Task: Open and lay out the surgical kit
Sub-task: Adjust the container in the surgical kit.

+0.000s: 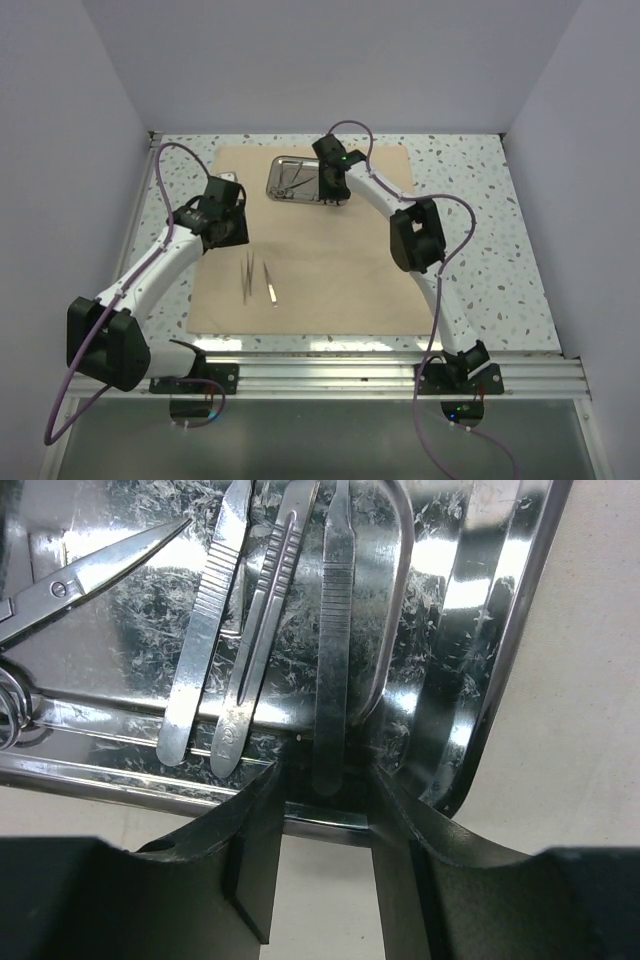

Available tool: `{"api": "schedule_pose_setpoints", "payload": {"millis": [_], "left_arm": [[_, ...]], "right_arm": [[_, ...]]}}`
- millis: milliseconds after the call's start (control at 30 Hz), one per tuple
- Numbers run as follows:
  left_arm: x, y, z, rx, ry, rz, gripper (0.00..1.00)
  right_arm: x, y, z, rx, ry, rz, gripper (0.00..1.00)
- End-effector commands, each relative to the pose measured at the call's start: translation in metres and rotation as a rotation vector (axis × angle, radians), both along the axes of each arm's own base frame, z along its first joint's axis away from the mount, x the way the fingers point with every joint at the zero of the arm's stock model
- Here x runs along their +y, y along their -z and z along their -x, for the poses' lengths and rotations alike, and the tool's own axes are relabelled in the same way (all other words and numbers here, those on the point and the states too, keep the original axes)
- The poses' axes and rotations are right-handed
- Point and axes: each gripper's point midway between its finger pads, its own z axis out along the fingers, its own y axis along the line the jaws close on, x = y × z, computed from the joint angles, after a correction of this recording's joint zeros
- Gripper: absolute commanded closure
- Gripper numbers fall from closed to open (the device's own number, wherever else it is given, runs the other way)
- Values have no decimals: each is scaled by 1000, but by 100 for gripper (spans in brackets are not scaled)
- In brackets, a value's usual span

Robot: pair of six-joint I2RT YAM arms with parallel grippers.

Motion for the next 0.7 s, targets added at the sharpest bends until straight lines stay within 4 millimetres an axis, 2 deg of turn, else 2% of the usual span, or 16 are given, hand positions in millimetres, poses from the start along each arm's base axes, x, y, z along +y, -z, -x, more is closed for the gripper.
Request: {"api": "schedule_pose_setpoints", "payload": {"millis": [0,67,133,167,300,367,400,433,500,533,600,667], "left_arm": [[2,-5,4,-12,-9,19,56],[2,-4,5,-11,-9,19,57],[2,-4,5,-12,-9,19,57],[2,-3,5,-10,-8,20,57],[2,1,6,0,3,17,57],[3,2,7,1,8,8,56],[5,3,7,4,10,-2,57],[5,5,7,6,13,-6,56],[5,7,7,13,23,-13,56],[5,7,7,13,24,-13,56],[3,9,6,18,34,-11,56],[2,10,4,21,38,-9,57]], "right_arm": [[-15,35,42,160,-36,138,58],[-12,41,42,159,-42,175,59],[-11,38,41,155,-33,192,61],[-14,46,43,169,-28,216,62],[-42,45,46,173,27,314,64],[-58,54,54,204,42,350,64],[-65,47,54,199,54,353,64],[-82,57,59,224,74,373,65],[-95,52,59,225,99,376,66],[-108,57,60,237,117,381,67],[-119,57,58,241,131,381,67],[-121,55,56,236,118,381,67]]}}
